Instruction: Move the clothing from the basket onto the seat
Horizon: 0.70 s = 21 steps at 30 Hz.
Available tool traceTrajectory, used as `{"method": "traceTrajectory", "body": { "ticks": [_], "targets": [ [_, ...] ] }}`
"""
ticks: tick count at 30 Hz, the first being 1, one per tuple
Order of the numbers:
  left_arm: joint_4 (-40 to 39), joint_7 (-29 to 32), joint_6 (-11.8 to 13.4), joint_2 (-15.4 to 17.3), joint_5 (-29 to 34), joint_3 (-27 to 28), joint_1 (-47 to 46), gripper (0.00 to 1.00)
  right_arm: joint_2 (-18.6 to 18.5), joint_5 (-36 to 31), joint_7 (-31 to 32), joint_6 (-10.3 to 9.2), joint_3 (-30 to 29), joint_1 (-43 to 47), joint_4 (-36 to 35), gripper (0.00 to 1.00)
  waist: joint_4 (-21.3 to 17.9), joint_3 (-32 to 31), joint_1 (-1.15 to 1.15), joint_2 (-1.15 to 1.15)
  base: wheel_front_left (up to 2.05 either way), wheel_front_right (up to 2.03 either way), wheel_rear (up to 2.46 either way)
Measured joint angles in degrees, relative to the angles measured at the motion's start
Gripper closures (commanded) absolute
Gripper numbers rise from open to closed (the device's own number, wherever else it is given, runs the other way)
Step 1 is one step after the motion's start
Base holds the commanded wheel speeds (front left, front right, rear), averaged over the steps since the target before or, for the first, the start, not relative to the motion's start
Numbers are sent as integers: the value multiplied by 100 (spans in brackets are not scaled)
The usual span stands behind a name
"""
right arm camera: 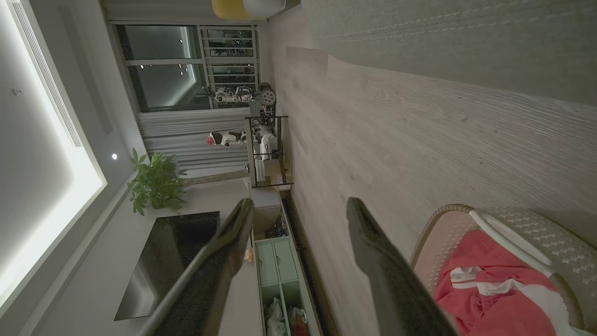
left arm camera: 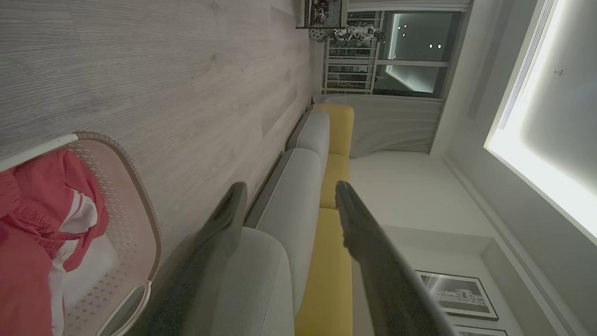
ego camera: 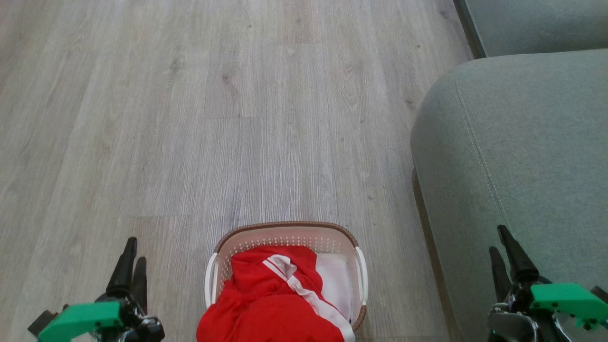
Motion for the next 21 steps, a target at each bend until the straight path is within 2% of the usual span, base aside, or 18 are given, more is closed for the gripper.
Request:
{"method": "traceTrajectory", "body": {
  "ticks": [9,21],
  "targets": [
    [-100,-132,-1,0,5,-116,-26,0,-2,-58,-108,0,88,-10,-160,0,1,7,0,0,0,0,0],
    [-311,-354,7,1,541,-178,-41,0,-142,-449,-359,0,349,-11,-453,0,2,15,0,0,0,0,0]
  ]
}}
